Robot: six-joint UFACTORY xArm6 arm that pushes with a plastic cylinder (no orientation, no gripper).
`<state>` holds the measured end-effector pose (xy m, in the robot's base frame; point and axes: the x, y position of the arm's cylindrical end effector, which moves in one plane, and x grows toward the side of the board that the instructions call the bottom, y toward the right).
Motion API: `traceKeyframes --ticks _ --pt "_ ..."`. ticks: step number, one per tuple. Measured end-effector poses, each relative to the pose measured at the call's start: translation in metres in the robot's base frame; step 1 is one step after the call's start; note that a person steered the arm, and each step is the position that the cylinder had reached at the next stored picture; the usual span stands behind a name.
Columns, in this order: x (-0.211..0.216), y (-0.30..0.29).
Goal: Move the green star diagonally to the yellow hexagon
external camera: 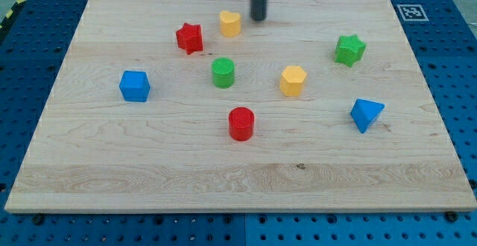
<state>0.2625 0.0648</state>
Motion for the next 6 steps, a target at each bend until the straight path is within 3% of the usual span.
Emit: traceKeyframes --ticks 2,4,5,6 --pt "0.026 0.132" --pt "0.111 0.153" --pt "0.119 0.153" --pt "0.154 0.153"
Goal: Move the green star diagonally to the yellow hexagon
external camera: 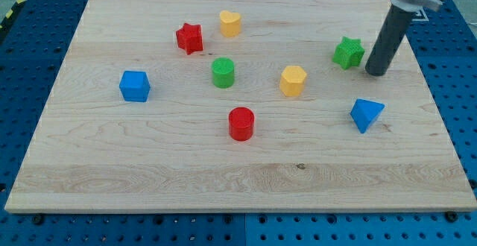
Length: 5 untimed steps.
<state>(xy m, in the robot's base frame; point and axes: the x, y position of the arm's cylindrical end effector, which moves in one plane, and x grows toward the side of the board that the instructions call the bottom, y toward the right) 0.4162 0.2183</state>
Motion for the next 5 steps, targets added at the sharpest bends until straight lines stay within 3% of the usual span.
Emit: traceKeyframes --ticks 1,3,5 --pt "0.005 0.0" --pt "-0.05 -0.032" --pt "-0.066 -0.063"
